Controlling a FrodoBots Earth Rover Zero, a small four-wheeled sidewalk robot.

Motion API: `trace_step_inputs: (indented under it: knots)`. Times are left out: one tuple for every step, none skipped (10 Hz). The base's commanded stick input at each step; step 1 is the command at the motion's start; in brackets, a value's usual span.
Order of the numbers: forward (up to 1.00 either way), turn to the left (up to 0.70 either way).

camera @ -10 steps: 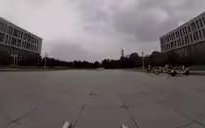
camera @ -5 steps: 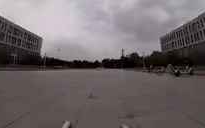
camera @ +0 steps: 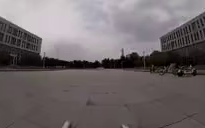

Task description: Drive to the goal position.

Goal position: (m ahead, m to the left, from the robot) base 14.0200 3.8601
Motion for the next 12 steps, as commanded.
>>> trace_step_inputs:
  knots:
    - [0.70, 0.00]
    - [0.70, 0.00]
    - [0.70, 0.00]
    - [0.70, 0.00]
    - [0.70, 0.00]
    - [0.70, 0.00]
    - [0.70, 0.00]
    - [0.70, 0.00]
    - [0.70, 0.00]
    - [0.70, 0.00]
    - [0.70, 0.00]
    - [0.70, 0.00]
